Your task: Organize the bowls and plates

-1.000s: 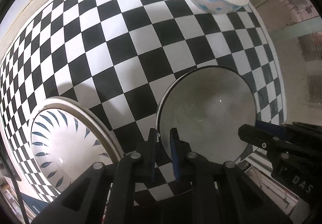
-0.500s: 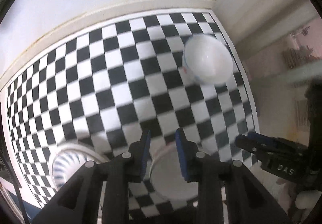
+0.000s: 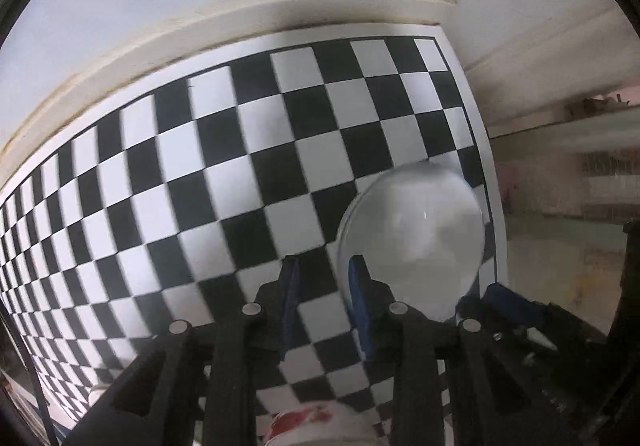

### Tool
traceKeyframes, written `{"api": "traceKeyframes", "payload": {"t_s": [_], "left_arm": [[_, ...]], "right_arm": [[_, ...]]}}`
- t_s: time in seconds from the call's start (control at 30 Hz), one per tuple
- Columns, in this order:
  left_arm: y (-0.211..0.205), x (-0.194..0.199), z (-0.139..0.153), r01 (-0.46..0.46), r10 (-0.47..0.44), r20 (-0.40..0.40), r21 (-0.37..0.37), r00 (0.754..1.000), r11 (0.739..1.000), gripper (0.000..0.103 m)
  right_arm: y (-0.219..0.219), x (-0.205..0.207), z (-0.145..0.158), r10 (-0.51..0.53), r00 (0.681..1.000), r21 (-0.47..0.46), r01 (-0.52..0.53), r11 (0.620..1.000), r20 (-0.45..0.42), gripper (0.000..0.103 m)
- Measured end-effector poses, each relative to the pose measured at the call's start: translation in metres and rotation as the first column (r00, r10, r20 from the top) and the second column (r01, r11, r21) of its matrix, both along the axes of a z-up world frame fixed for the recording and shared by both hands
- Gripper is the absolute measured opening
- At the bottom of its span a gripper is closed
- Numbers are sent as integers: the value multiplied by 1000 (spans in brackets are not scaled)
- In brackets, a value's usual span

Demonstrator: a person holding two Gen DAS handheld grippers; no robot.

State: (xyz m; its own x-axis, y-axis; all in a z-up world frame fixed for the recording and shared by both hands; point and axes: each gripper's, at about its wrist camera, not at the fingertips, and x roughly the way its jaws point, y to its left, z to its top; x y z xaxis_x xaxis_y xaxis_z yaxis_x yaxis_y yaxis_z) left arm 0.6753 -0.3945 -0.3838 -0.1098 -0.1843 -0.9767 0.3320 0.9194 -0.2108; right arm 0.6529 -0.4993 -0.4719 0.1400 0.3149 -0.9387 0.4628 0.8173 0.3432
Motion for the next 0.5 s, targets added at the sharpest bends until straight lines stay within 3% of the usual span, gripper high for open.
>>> {"api": "traceKeyframes", "payload": {"t_s": [0.07, 0.17, 0.3, 0.33, 0.37, 0.4, 0.5], "left_arm": [[-6, 4, -10, 7, -7, -12, 12, 1000, 1000, 22], [-17, 8, -24, 23, -22, -29, 24, 999, 999, 9], [-21, 9, -39, 24, -22, -54, 27, 998, 999, 6], [-20, 9, -42, 15, -14, -63, 24, 998, 1000, 6], [-18, 9, -44, 7, -5, -73, 18, 997, 1000, 5], [-17, 9, -46, -2, 3, -85, 12, 996, 1000, 5], [-11, 7, -46, -23, 23, -100, -2, 995, 1000, 5]], "right_arm": [[-1, 10, -10, 12, 1000, -1, -12, 1000, -21, 49], [-6, 18, -23, 18, 999, -5, -18, 1000, -47, 49], [-9, 22, -38, 7, 998, 26, -6, 1000, -63, 47], [-11, 22, -40, 6, 998, 28, -4, 1000, -64, 42], [-13, 22, -43, 9, 998, 35, -7, 999, -61, 25], [-15, 20, -42, 7, 999, 56, -4, 998, -53, 18], [-17, 19, -40, 10, 999, 73, -7, 997, -44, 13]]}}
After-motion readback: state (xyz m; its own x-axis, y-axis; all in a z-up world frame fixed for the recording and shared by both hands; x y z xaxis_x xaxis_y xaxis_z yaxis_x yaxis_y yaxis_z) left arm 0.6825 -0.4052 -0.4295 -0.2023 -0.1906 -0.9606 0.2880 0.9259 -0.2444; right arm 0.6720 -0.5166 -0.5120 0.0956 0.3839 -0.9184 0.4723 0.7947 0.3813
